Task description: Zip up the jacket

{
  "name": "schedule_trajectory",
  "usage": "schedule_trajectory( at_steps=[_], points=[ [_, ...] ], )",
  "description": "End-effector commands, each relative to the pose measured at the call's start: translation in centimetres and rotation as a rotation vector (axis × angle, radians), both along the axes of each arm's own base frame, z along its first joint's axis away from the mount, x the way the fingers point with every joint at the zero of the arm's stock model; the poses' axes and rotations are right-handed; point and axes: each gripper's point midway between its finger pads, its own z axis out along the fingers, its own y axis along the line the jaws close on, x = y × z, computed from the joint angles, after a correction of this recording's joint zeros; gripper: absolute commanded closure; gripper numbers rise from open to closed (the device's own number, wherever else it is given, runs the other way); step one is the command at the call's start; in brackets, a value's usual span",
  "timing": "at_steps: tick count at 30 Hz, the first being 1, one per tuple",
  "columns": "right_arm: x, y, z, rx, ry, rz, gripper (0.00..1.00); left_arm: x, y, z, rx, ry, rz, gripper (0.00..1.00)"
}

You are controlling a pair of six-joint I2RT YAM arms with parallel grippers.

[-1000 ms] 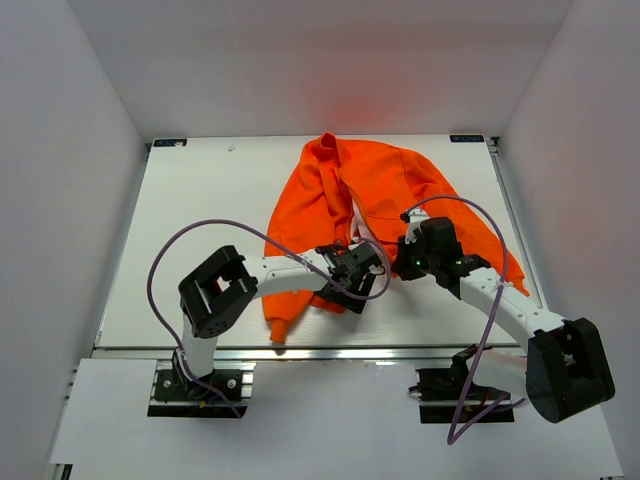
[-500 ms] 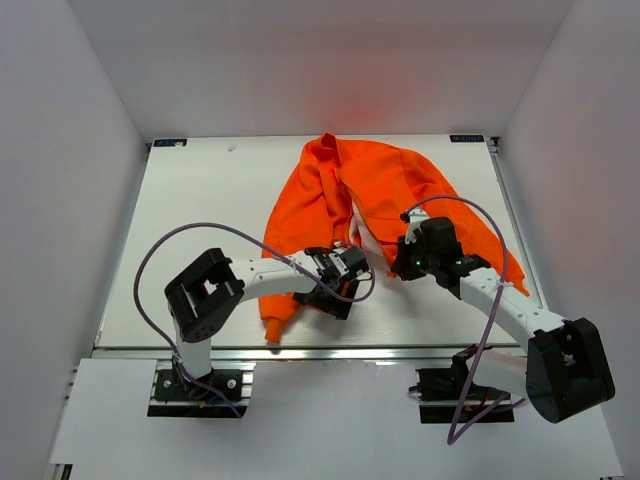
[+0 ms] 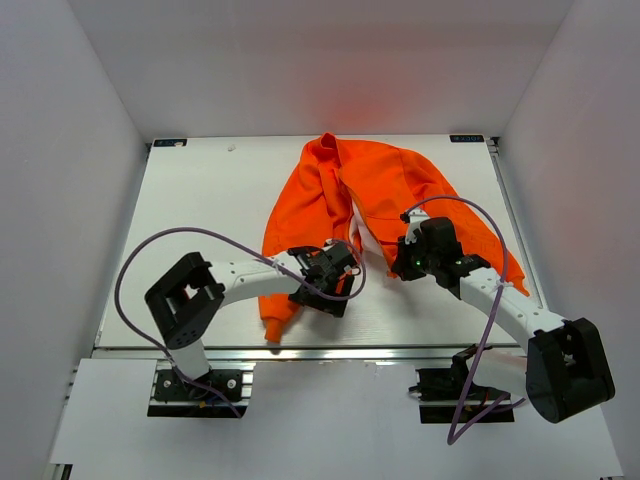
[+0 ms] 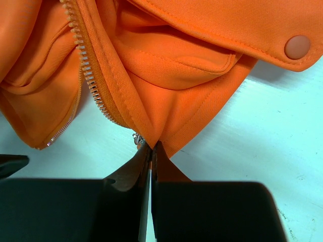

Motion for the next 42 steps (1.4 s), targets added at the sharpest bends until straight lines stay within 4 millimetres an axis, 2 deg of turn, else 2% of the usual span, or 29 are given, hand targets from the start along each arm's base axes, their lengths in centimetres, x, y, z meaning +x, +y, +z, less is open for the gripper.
schedule_trajectory(
  at_steps=[1,8,18,24,26,31,34,38,42],
  points=[
    [-0.1,0.2,0.2,0.014,0.003,0.007,1.0,1.1,-0.6,2.9,-0.116,-0.046,0.004,0.02],
    [-0.1,0.2,0.1,0.01,0.012,0.01,1.0,2.1,-0.1,2.3,-0.08,-0.058,0.008,0.02],
    [0.0,0.0,-0.2,-0.002,0.02,0.002,1.0,1.4,-0.6,-0.4,-0.063,0.0,-0.041,0.02],
    [-0.1,0.0,-0.6,-0.009,0.032,0.002,1.0,1.3,0.1,-1.7,-0.007,0.01,-0.033,0.11],
    [-0.1,0.0,-0.6,-0.008,0.032,0.003,1.0,1.5,0.5,-1.6,0.027,-0.008,-0.018,0.11],
    [0.0,0.0,-0.8,-0.01,0.038,0.004,1.0,1.4,-0.8,0.2,0.011,-0.065,-0.058,0.11],
    [0.0,0.0,-0.7,-0.011,0.036,0.005,1.0,1.6,-0.9,0.1,0.017,-0.073,-0.059,0.11],
    [-0.2,-0.1,-0.8,-0.014,0.035,0.004,1.0,1.4,-0.1,-1.7,0.079,-0.047,-0.052,0.14],
    [-0.2,-0.1,-0.7,-0.013,0.036,0.008,1.0,1.4,-0.1,-2.6,0.09,-0.041,-0.054,0.17]
  ],
)
